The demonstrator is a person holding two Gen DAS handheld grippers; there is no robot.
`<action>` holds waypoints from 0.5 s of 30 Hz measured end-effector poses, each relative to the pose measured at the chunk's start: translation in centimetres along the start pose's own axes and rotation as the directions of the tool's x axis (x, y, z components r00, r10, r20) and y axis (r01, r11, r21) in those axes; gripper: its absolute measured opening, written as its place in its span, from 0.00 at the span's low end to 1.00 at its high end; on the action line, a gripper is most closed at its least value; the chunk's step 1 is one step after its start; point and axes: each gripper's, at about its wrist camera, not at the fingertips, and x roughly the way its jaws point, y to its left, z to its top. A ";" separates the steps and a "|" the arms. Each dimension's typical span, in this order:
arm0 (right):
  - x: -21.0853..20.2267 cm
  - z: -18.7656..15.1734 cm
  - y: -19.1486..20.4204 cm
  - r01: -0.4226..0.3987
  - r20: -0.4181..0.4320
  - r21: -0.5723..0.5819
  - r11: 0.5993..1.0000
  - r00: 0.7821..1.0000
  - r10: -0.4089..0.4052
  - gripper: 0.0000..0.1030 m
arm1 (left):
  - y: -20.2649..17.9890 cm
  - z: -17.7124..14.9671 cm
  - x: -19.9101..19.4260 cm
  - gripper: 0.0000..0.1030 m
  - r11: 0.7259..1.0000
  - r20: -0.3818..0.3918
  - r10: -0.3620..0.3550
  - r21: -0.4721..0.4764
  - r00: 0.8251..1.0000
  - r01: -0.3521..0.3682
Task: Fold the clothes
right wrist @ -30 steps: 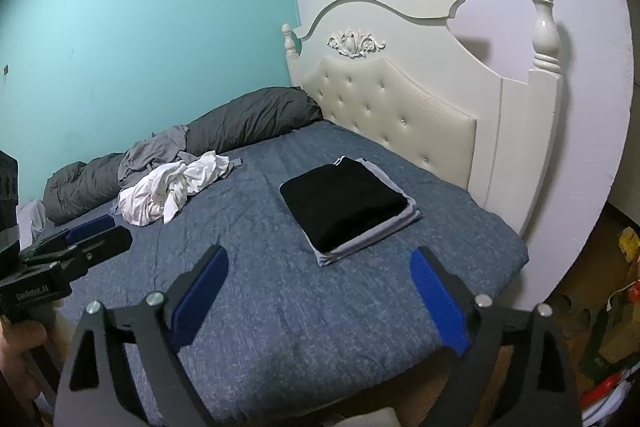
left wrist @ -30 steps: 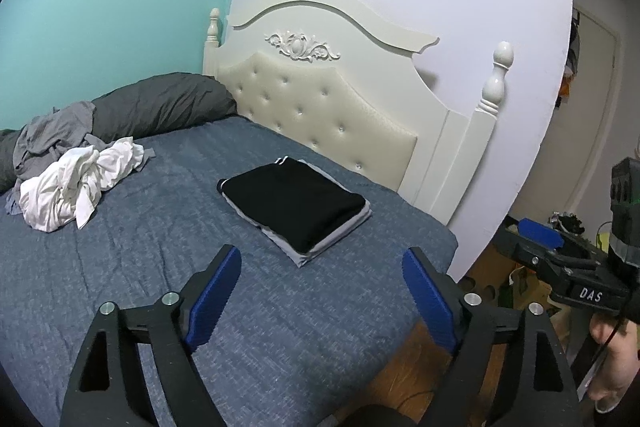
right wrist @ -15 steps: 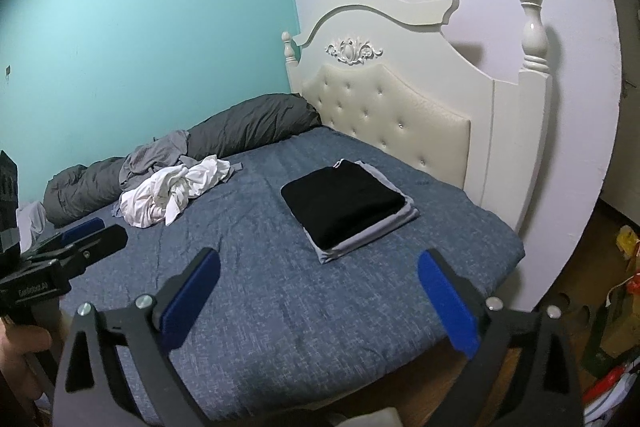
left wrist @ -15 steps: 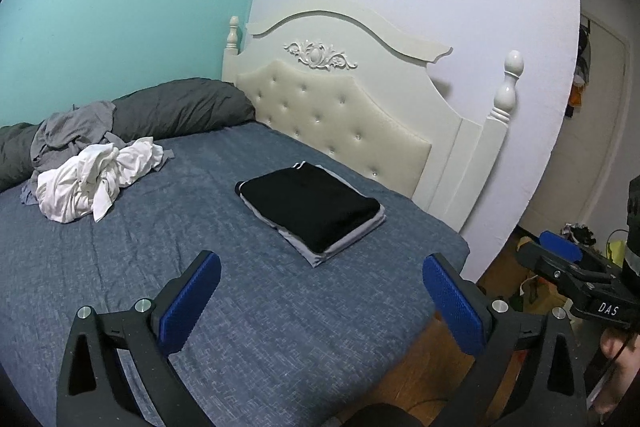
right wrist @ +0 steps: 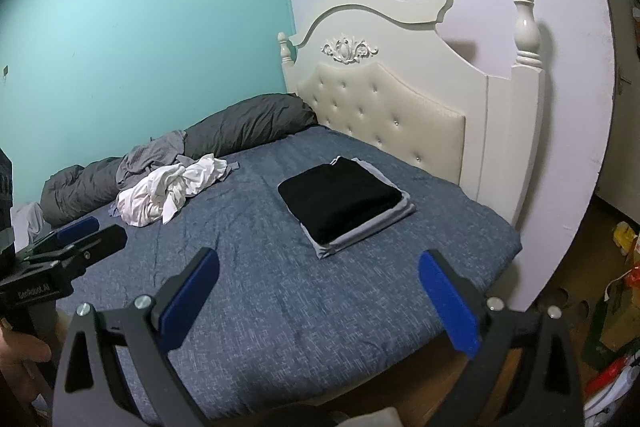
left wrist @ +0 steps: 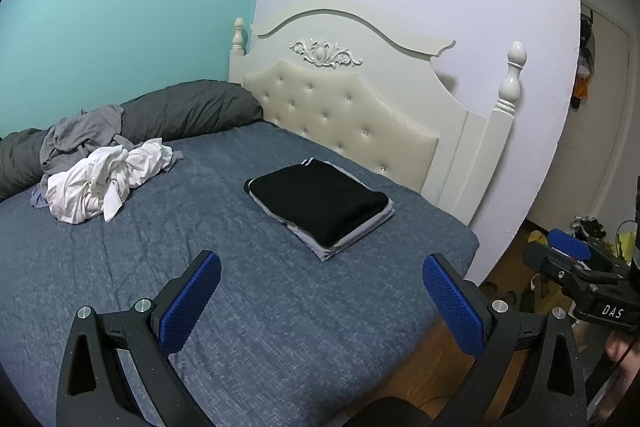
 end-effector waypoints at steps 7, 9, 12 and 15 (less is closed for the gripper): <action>0.2 -0.2 -0.1 0.013 -0.001 0.001 1.000 1.000 -0.013 0.98 | -0.3 -0.2 -0.4 1.00 1.000 0.000 0.006 0.011 1.000 -0.006; 0.3 -0.4 -0.1 0.016 -0.003 -0.001 1.000 1.000 -0.016 0.98 | -0.4 -0.2 -0.4 1.00 1.000 0.001 0.007 0.017 1.000 -0.007; 0.3 -0.5 -0.1 0.018 -0.004 0.001 1.000 1.000 -0.018 0.98 | -0.5 -0.3 -0.5 1.00 1.000 0.002 0.003 0.024 1.000 -0.003; 0.4 -0.5 -0.2 0.020 -0.003 0.003 1.000 1.000 -0.020 0.98 | -0.5 -0.4 -0.6 1.00 1.000 -0.003 -0.003 0.017 1.000 0.004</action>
